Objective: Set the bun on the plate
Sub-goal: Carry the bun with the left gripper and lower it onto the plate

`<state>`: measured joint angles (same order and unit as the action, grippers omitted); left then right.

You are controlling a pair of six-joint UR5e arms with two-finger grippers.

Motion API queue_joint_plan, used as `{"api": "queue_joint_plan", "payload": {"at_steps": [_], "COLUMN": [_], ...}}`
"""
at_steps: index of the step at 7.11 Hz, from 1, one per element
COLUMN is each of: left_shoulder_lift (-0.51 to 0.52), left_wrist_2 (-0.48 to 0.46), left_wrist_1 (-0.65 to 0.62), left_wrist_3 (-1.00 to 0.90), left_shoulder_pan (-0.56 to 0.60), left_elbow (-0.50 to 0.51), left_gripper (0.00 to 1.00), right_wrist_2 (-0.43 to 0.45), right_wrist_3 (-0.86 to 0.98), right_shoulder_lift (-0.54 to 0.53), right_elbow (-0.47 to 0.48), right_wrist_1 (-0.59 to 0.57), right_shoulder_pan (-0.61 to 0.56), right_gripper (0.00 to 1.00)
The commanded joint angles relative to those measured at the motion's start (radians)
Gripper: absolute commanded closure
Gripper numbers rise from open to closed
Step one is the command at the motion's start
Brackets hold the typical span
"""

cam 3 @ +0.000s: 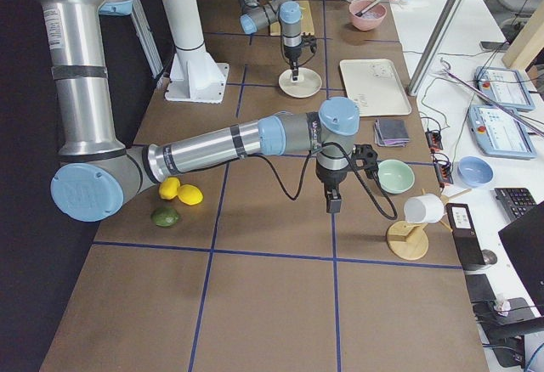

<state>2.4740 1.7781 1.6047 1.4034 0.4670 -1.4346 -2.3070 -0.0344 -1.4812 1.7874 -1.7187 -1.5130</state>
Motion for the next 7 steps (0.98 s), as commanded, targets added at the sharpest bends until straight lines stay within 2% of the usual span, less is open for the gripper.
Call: {"api": "queue_joint_plan", "payload": {"at_steps": [1, 2, 3, 4, 5, 7], "left_shoulder_lift": [0.005, 0.006, 0.006, 0.006, 0.005, 0.002], "left_wrist_2": [-0.02, -0.022, -0.022, -0.022, -0.022, -0.02], "left_wrist_1": [0.067, 0.104, 0.104, 0.104, 0.103, 0.087], "left_wrist_3": [0.002, 0.0, -0.006, -0.009, -0.009, -0.011], "left_shoulder_pan": [-0.001, -0.001, -0.002, -0.002, -0.001, 0.004], "left_elbow": [0.063, 0.086, 0.086, 0.083, 0.083, 0.056], "left_gripper": [0.58, 0.58, 0.51, 0.26, 0.13, 0.01], "right_wrist_2": [0.0, 0.0, 0.0, 0.0, 0.0, 0.0], "right_wrist_3": [0.001, 0.001, 0.001, 0.001, -0.001, 0.001], "right_shoulder_lift": [-0.001, 0.001, 0.002, 0.004, 0.004, 0.004], "right_elbow": [0.0, 0.0, 0.0, 0.0, 0.0, 0.0], "right_wrist_1": [-0.001, 0.001, 0.001, -0.001, -0.001, 0.001], "right_shoulder_pan": [-0.001, -0.001, -0.001, -0.001, -0.001, -0.001], "right_gripper": [0.0, 0.0, 0.0, 0.0, 0.0, 0.0]}}
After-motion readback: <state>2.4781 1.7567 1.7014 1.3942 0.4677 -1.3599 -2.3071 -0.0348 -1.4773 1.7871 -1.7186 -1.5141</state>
